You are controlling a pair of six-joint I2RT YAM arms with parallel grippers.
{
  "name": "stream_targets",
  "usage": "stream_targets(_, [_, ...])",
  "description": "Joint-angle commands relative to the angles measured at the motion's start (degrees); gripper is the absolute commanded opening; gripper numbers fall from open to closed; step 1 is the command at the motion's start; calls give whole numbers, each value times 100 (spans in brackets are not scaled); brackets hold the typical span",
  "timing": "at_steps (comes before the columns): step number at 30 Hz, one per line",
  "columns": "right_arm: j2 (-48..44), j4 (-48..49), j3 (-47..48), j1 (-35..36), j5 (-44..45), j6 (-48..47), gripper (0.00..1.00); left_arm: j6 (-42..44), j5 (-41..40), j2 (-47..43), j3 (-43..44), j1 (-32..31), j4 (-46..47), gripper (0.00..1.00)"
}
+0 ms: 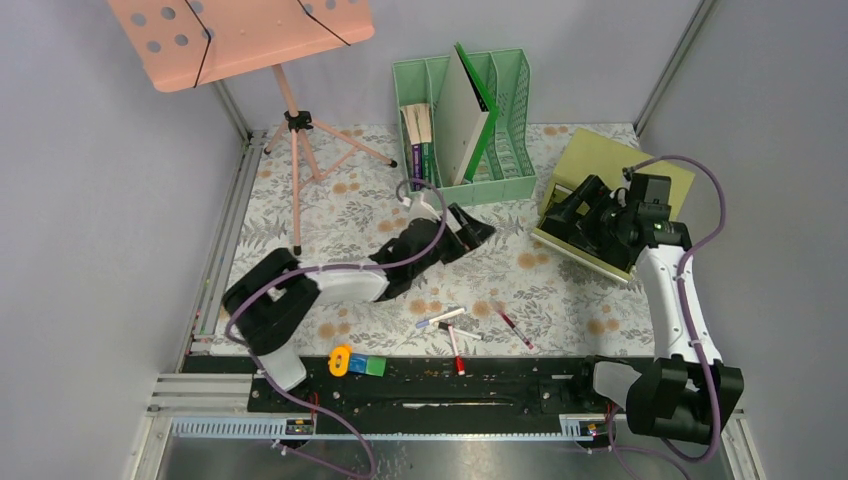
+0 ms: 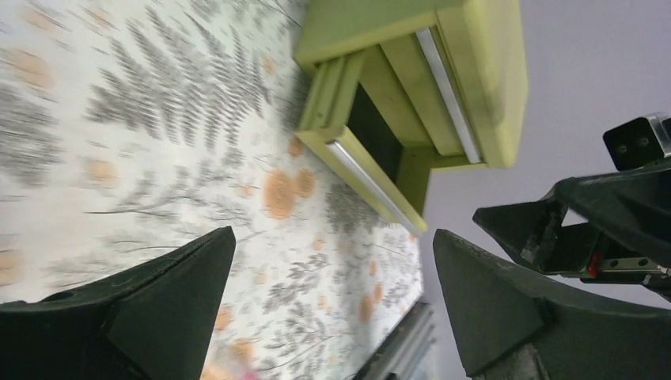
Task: Organize the desk
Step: Pick up the stationery from the corner of the board.
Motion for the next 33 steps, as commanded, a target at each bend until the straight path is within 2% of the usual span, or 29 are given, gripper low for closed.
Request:
stream_targets(1, [-112,-178,-164,423,-49,-307,98,1238,-258,-1147,-556,362,-682,99])
stream_targets(5, [9,-454,-286,849,30,-562,98,2161,-659,-2067,-890,578,-1886,99])
stream_targets(9, [-22,-515,-540,1467,411,-659,98,3099,-1149,-2719,-711,600,-3229,99])
stream_targets(12, [-43,-580,-654,1958,822,-670,97,3446,-1217,-3061,-689,600,-3812,99])
stream_targets(15, [-45,-605,-754,2453,1181,-613,96,3403,-945,-3426,-922,596,-3867,99])
stream_targets(20, [104,-655,-945,3210,1831,-423,93,2841,-694,-4125,-1348,598,-3870,99])
stream_targets(24, [257,-441,-1194,3486,2195,-89,91,2436,-828,-4628,-1657,600,-3847,99])
stream_targets(28, [562,-310,-1259,3667,2375,-34,82,2143,-1064,-5082,-1822,621,-3838,99])
stream_targets(33, [968,-294,-1232,4042,2636,-93,80,2046,-1263,-5555,-1869,674,-3798,99])
